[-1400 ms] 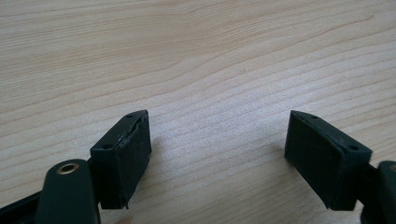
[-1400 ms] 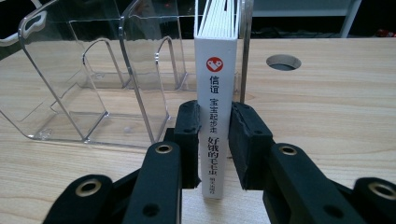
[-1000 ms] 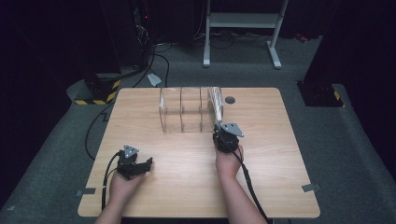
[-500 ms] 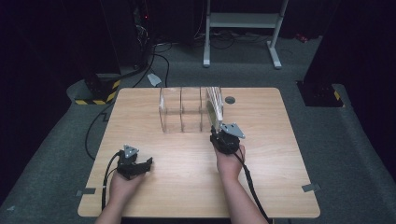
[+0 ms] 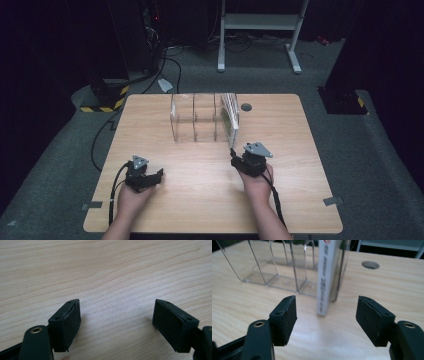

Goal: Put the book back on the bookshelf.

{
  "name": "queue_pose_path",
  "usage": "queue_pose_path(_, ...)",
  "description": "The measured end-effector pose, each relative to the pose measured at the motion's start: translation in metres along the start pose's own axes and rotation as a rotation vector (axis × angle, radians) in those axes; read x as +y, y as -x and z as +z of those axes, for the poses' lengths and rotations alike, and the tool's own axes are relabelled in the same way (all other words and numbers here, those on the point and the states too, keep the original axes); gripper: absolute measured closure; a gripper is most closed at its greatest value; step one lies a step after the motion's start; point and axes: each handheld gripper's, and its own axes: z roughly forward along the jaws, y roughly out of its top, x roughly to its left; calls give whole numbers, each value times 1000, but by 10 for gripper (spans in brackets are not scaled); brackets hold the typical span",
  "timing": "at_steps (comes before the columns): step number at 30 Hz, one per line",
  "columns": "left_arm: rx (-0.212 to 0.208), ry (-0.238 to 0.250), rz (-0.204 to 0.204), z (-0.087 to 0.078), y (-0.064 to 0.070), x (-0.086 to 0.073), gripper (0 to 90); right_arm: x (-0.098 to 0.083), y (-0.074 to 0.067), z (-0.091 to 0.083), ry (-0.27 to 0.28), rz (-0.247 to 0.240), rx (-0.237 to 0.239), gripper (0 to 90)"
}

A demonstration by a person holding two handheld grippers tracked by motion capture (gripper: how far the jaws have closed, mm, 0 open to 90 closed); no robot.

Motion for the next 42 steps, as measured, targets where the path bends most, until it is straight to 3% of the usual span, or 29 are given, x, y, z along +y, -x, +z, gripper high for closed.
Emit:
queue_pose_path(5,0,-1,2,0,0,0,227,-18,16,-12,-61,-8,-5,295)
queue_pose_path(18,4,0,-3,0,0,0,227,-60,77,-43,-247,43,-114,262)
queue_pose_path(24,4,-1,-2,-1,1,0,228,-68,98,-58,-281,49,-119,234)
queue_pose_path(28,5,-1,-2,-1,1,0,229,-69,99,-60,-281,44,-125,222)
queue_pose_path(30,2,1,2,-1,1,-1,233,-70,93,-60,-285,61,-140,197)
queue_pose_path(34,0,4,4,-1,1,0,246,-68,78,-55,-284,23,-116,198)
queue_pose_path(42,-3,4,4,-1,2,0,247,-68,77,-55,-290,34,-91,191)
